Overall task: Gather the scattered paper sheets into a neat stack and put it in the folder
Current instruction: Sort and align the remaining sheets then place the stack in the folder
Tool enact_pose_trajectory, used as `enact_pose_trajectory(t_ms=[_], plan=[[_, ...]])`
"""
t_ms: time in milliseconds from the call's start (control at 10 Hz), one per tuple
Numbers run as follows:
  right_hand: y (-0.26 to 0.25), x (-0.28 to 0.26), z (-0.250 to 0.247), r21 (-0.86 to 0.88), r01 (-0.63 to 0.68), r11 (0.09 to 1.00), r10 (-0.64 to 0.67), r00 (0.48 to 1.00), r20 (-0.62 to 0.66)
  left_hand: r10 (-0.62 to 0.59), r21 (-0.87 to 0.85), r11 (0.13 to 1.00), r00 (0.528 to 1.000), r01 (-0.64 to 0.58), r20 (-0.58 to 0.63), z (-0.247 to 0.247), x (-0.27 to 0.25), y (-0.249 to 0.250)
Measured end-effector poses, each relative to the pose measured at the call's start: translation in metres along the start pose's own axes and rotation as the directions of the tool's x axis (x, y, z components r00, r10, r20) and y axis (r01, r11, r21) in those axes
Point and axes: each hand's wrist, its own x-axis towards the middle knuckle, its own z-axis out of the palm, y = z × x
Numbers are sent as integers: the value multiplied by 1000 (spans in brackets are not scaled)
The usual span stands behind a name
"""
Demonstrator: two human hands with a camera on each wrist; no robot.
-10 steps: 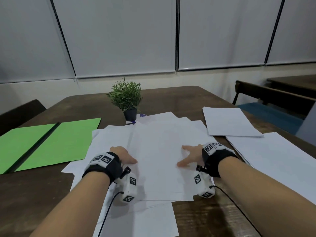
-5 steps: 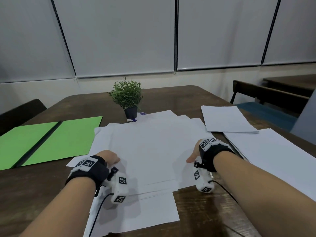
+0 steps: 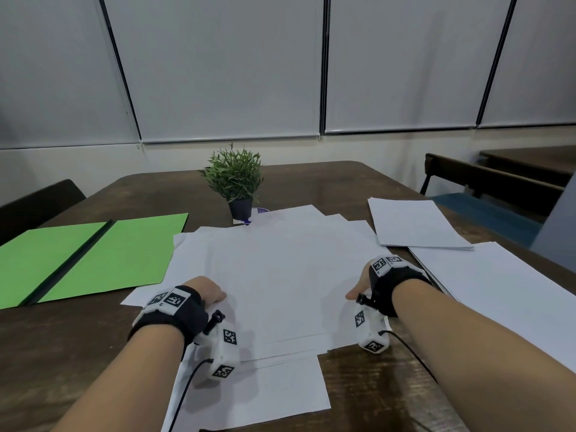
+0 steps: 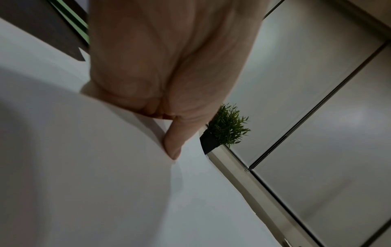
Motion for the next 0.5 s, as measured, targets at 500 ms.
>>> enact_pose_trajectory(t_ms=[500], plan=[[-5,-2,0,-71,37,997,-39,999,-16,40,-43,998,996,-44,-75,-7,-17,9]])
